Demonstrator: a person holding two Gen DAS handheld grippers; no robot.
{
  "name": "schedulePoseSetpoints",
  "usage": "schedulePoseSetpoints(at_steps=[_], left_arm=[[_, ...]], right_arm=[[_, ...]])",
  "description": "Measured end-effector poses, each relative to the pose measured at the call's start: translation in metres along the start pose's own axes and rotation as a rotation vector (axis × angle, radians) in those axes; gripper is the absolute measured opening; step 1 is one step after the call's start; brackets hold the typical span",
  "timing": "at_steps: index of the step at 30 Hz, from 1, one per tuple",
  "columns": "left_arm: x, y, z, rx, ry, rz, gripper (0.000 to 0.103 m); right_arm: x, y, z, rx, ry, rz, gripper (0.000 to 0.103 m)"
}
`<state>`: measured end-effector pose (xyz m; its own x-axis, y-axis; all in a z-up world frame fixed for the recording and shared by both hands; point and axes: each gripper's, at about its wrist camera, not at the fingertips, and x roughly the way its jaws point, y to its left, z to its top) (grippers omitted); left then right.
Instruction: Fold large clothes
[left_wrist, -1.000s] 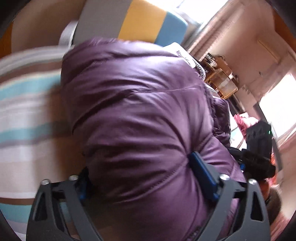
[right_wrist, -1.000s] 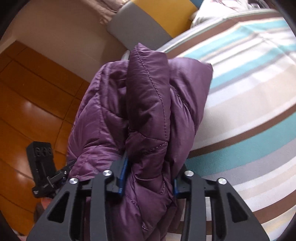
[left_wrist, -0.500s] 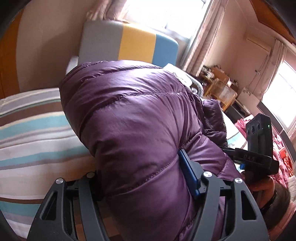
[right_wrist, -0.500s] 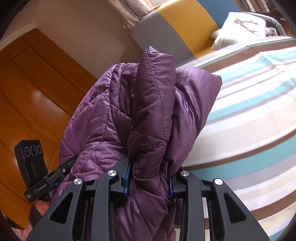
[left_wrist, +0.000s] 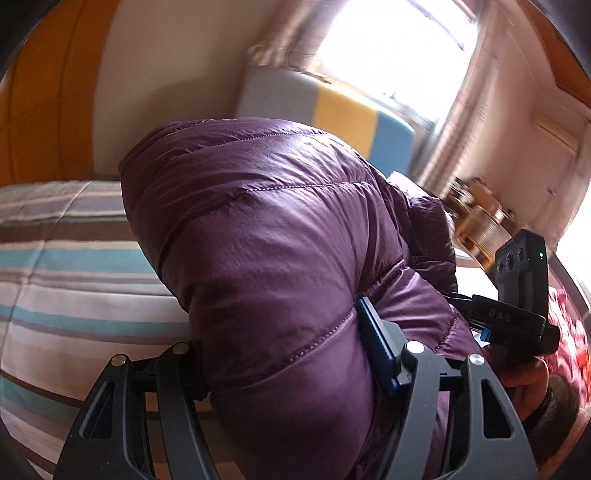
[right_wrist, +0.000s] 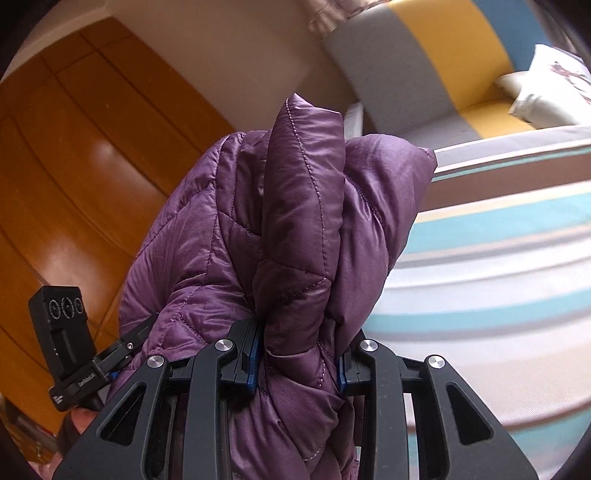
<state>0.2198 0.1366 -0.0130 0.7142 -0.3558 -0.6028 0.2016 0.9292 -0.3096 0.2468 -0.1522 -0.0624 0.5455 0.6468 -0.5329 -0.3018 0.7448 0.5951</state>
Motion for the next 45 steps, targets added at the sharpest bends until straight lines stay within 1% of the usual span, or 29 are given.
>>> schedulePoseSetpoints(at_steps=[1,5,6,8,9,10,11,12,14,17,18,19,20,22,25,27,29,30,31,32,33,34,36,37,38,39,40,43,45], left_arm=[[0.002,0.013,0.001,-0.022,0.0,0.008,0.065],[0.017,0.043,0.0,-0.067,0.003,0.034,0.065],[0.024,0.045,-0.001,-0.076,0.005,0.041,0.065],[0.038,0.058,-0.005,-0.109,0.026,0.049,0.066],[0.046,0.068,-0.009,-0.125,0.047,0.046,0.067],[0.051,0.071,-0.013,-0.139,0.05,0.041,0.07],[0.056,0.076,-0.016,-0.157,0.045,0.032,0.075],[0.057,0.081,-0.021,-0.168,0.039,0.026,0.076],[0.056,0.086,-0.032,-0.154,0.016,0.035,0.08],[0.05,0.082,-0.038,-0.143,0.001,0.075,0.082],[0.047,0.078,-0.037,-0.139,0.001,0.097,0.083],[0.044,0.077,-0.036,-0.14,0.002,0.112,0.084],[0.04,0.074,-0.036,-0.141,-0.001,0.136,0.085],[0.028,0.066,-0.038,-0.147,-0.017,0.169,0.085],[-0.003,0.05,-0.044,-0.122,-0.115,0.262,0.085],[-0.021,0.034,-0.05,-0.08,-0.17,0.285,0.085],[-0.027,0.016,-0.056,-0.015,-0.187,0.321,0.084],[-0.025,0.008,-0.058,0.032,-0.175,0.347,0.084],[-0.016,0.0,-0.061,0.09,-0.137,0.377,0.084],[-0.008,0.0,-0.064,0.127,-0.111,0.401,0.084],[-0.001,0.001,-0.069,0.14,-0.095,0.414,0.084],[0.005,0.007,-0.067,0.123,-0.079,0.405,0.085],[0.012,0.016,-0.067,0.081,-0.05,0.386,0.085],[0.017,0.022,-0.067,0.082,-0.041,0.39,0.086],[0.023,0.024,-0.071,0.098,-0.032,0.403,0.086],[0.028,0.025,-0.073,0.109,-0.027,0.417,0.086],[0.031,0.025,-0.074,0.107,-0.028,0.422,0.086],[0.026,0.027,-0.072,0.072,-0.028,0.416,0.086],[0.017,0.024,-0.07,0.055,-0.038,0.417,0.089]], right_arm=[[0.01,0.003,0.003,-0.01,0.014,-0.001,0.03],[0.042,0.011,0.01,-0.035,0.053,-0.008,0.03],[0.049,0.011,0.011,-0.036,0.061,-0.009,0.03],[0.065,0.015,0.01,-0.052,0.082,-0.038,0.03],[0.072,0.014,0.007,-0.069,0.085,-0.075,0.03],[0.064,0.01,-0.001,-0.078,0.083,-0.087,0.032],[0.067,0.009,0.001,-0.084,0.081,-0.092,0.036],[0.067,0.007,-0.003,-0.094,0.079,-0.103,0.038],[0.069,0.003,-0.008,-0.094,0.066,-0.108,0.041],[0.063,-0.004,-0.006,-0.079,0.047,-0.123,0.048],[0.061,-0.003,-0.005,-0.081,0.045,-0.134,0.048],[0.06,-0.002,-0.011,-0.085,0.048,-0.147,0.052],[0.056,0.002,-0.009,-0.09,0.049,-0.169,0.058],[0.043,0.01,-0.01,-0.107,0.039,-0.197,0.06],[0.024,0.025,-0.017,-0.139,0.005,-0.244,0.06],[0.017,0.028,-0.023,-0.143,-0.011,-0.27,0.06],[0.01,0.033,-0.034,-0.15,-0.017,-0.301,0.06],[0.011,0.035,-0.039,-0.16,-0.011,-0.325,0.06],[0.013,0.034,-0.044,-0.171,-0.004,-0.356,0.06],[0.02,0.032,-0.043,-0.169,0.0,-0.363,0.06],[0.025,0.028,-0.048,-0.158,0.018,-0.365,0.06],[0.024,0.027,-0.059,-0.145,0.028,-0.363,0.061],[0.027,0.022,-0.064,-0.128,0.031,-0.358,0.063],[0.031,0.02,-0.064,-0.13,0.033,-0.356,0.063],[0.034,0.019,-0.066,-0.142,0.035,-0.364,0.066],[0.039,0.019,-0.063,-0.147,0.035,-0.376,0.067],[0.039,0.018,-0.062,-0.132,0.039,-0.372,0.067],[0.034,0.021,-0.057,-0.12,0.031,-0.373,0.067],[0.028,0.025,-0.054,-0.12,0.008,-0.373,0.067]])
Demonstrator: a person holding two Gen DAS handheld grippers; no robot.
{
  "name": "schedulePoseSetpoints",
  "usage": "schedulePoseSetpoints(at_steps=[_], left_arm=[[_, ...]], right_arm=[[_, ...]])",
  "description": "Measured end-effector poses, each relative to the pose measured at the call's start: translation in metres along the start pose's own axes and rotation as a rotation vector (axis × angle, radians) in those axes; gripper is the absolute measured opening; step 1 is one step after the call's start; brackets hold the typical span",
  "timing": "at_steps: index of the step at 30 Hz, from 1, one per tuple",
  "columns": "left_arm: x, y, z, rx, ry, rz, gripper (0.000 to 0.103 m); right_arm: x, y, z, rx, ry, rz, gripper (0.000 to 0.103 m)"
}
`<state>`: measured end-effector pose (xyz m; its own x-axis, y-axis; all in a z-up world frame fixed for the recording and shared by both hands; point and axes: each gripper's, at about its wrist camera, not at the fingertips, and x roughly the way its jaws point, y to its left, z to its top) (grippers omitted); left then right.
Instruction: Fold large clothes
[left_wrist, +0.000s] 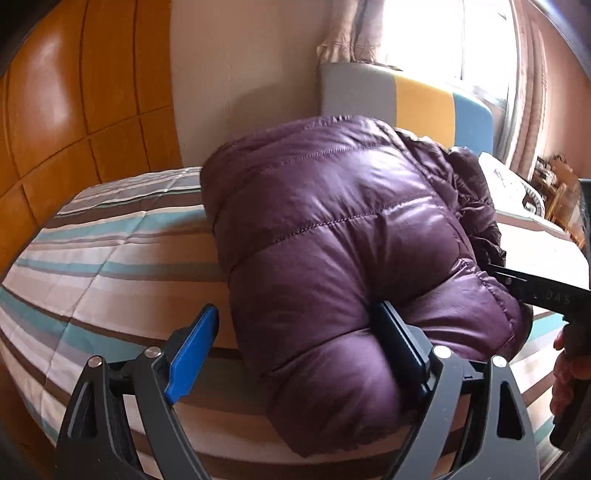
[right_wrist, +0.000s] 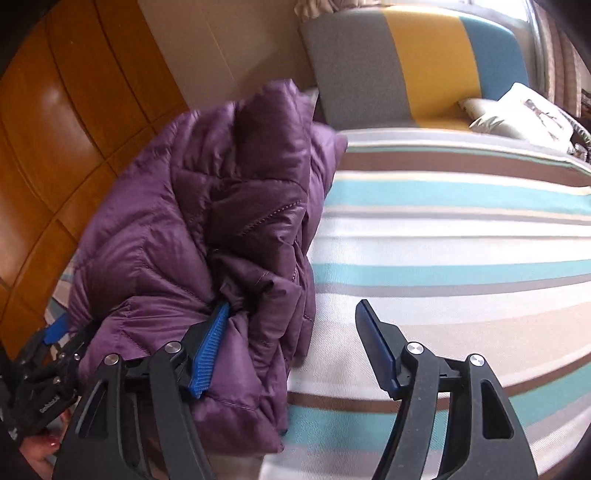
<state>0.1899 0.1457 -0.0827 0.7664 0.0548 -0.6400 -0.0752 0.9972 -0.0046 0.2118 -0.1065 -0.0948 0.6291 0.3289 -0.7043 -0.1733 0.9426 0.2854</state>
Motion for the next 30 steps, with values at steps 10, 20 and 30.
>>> schedulePoseSetpoints(at_steps=[10,20,30], left_arm=[[-0.053,-0.004,-0.021,-0.071,-0.034,-0.008,0.101],[-0.089,-0.018,-0.042,-0.084,-0.031,0.071,0.101],[-0.134,-0.023,-0.05,-0.083,-0.102,0.164,0.101]], right_arm=[[-0.053,0.02,-0.025,-0.038,-0.059,-0.015,0.077],[-0.084,0.037,-0.047,-0.104,-0.073,-0.032,0.09],[-0.114,0.056,-0.068,-0.145,-0.116,-0.056,0.097]])
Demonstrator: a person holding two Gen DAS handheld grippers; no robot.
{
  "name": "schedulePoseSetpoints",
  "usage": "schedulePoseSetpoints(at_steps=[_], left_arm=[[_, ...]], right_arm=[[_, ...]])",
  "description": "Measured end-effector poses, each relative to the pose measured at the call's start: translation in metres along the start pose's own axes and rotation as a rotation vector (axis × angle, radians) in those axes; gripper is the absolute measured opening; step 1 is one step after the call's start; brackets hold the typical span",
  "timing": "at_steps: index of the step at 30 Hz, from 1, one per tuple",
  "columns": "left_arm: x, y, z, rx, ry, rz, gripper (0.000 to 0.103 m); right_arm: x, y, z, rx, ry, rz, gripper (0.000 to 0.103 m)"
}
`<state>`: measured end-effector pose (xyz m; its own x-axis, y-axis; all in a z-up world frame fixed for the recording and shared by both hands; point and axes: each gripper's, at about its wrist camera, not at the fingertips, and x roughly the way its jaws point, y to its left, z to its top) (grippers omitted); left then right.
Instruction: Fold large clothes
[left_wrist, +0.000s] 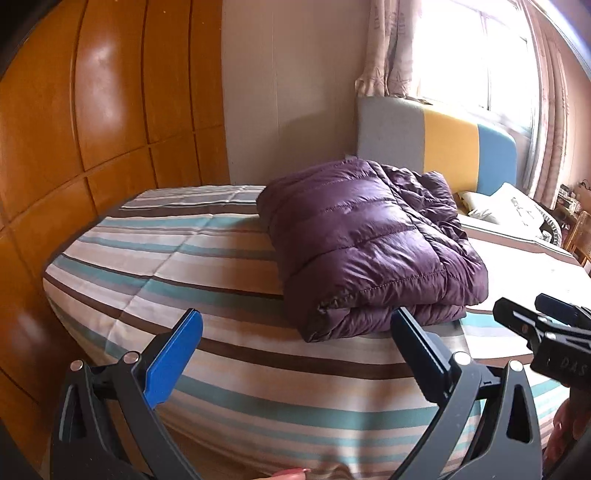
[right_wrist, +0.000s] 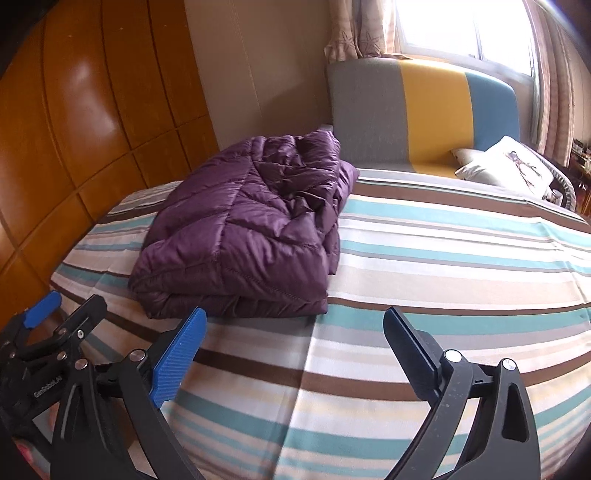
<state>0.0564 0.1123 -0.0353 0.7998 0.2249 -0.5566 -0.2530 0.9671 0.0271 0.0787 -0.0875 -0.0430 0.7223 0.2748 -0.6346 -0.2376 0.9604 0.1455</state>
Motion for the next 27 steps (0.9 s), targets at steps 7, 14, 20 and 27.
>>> schedulePoseSetpoints(at_steps=[7,14,20,27], left_arm=[[-0.01,0.01,-0.002,-0.033,0.0,0.003,0.101],[-0.017,0.009,-0.002,-0.025,-0.03,0.005,0.101],[-0.018,0.007,-0.002,-0.017,-0.035,0.008,0.101],[-0.018,0.007,-0.002,-0.015,-0.032,0.004,0.101]], right_arm=[[-0.013,0.006,-0.005,-0.019,-0.016,-0.028,0.099],[-0.018,0.006,-0.006,-0.013,-0.019,-0.03,0.099],[-0.02,0.009,-0.007,-0.023,-0.02,-0.024,0.099],[-0.019,0.008,-0.007,-0.02,-0.022,-0.024,0.099]])
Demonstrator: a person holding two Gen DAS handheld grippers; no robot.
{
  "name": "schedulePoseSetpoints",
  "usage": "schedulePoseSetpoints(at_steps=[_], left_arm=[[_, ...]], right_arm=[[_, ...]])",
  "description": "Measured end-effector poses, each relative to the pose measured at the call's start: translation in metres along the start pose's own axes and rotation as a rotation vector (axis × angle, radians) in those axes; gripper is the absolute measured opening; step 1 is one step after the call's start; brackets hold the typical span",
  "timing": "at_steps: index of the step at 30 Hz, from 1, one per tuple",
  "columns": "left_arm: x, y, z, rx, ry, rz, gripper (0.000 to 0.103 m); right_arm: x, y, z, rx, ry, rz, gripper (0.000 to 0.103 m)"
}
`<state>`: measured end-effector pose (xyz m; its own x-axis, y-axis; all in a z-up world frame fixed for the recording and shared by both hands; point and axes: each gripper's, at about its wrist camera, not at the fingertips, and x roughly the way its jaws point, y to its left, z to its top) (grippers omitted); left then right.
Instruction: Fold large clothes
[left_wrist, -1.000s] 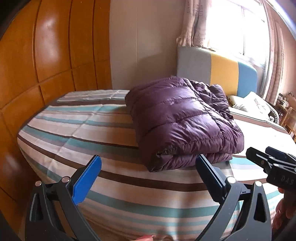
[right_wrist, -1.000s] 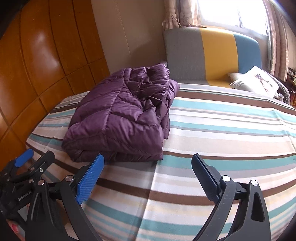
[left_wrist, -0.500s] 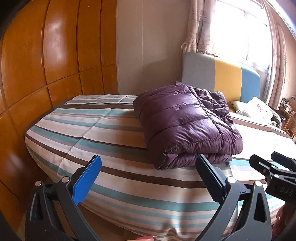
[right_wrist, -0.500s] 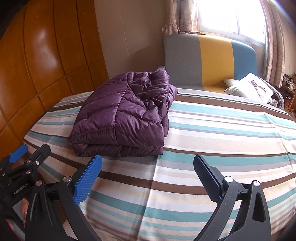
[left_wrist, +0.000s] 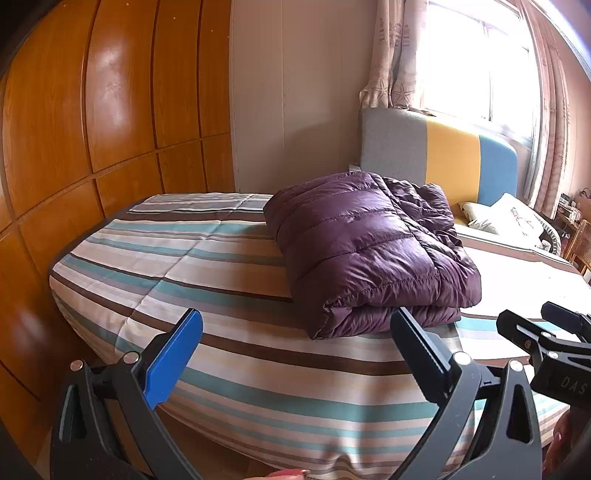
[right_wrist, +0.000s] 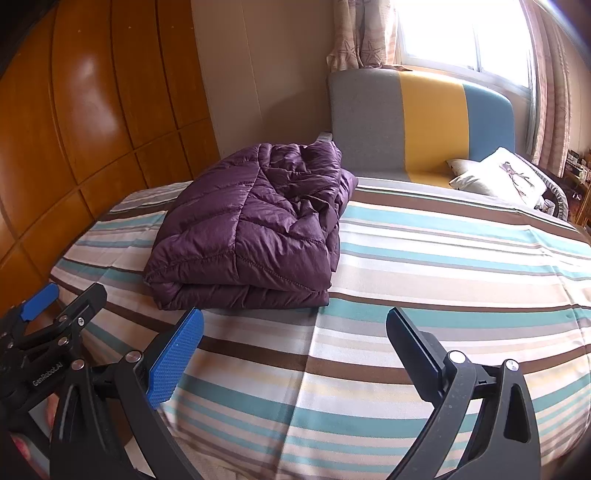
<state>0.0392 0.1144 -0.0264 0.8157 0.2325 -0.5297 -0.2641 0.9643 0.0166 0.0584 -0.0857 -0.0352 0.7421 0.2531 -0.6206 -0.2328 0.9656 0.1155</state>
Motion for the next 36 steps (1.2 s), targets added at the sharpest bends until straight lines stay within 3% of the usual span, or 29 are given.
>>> schedulePoseSetpoints(at_steps=[36], left_arm=[[-0.0045,-0.0038,-0.0031,0.0,-0.009,0.001,0.101]], right_arm=[[0.0004,0.0012,-0.0007,-0.005,0.01,0.006,0.099]])
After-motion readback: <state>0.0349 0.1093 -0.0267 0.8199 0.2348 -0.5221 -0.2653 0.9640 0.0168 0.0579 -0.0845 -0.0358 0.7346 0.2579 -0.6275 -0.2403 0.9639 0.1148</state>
